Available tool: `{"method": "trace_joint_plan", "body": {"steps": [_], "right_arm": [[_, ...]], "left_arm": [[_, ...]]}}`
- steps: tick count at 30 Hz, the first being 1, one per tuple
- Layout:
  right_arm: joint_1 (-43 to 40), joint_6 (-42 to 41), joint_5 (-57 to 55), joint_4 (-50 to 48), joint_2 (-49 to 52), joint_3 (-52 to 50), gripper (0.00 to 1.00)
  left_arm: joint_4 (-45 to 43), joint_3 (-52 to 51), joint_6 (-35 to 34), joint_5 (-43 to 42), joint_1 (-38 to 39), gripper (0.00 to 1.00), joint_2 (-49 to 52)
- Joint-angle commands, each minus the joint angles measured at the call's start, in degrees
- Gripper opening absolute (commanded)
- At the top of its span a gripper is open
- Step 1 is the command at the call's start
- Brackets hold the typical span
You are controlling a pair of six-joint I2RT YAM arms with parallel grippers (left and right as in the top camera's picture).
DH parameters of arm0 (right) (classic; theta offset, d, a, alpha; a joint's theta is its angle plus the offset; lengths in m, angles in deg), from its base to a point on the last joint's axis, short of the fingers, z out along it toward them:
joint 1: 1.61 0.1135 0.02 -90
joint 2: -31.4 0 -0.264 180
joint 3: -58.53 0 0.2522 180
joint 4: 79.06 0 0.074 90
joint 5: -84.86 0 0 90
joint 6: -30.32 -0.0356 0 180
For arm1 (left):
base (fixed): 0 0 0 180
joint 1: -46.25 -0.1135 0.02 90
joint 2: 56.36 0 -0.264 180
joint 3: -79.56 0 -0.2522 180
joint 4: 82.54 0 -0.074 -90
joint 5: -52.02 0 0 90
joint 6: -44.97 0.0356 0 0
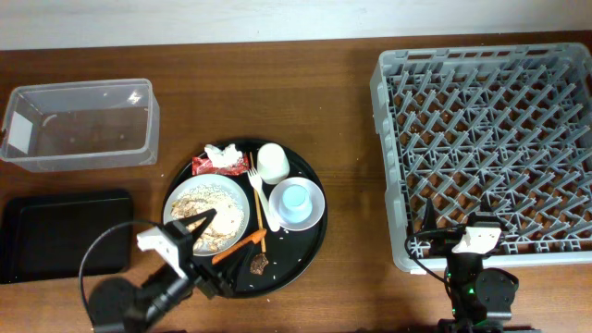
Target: Sort waste into correct bins and load items into the dishwasher rack
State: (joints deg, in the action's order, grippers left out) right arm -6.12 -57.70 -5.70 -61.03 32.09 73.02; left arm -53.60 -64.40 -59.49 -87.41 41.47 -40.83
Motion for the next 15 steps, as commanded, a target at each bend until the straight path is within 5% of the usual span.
{"method": "trace_joint_plan", "body": {"steps": [1,9,15], "right_arm": [[-0.07,0.17,-0.11,0.22,-0.37,-0.42,0.99],[-0.07,0.17,-0.11,0.22,-0.37,-0.42,0.99],[-0.07,0.17,-0.11,0.22,-0.37,-0.42,0.99]], "left_arm": [[7.80,10.80,6.67,-0.81,0.26,0.99,11.58],[8.39,15.08,6.01,-6.21,0.28,0.99,18.64],[32.33,26.67,6.80,17.55,2.29,0.99,22.95]]}}
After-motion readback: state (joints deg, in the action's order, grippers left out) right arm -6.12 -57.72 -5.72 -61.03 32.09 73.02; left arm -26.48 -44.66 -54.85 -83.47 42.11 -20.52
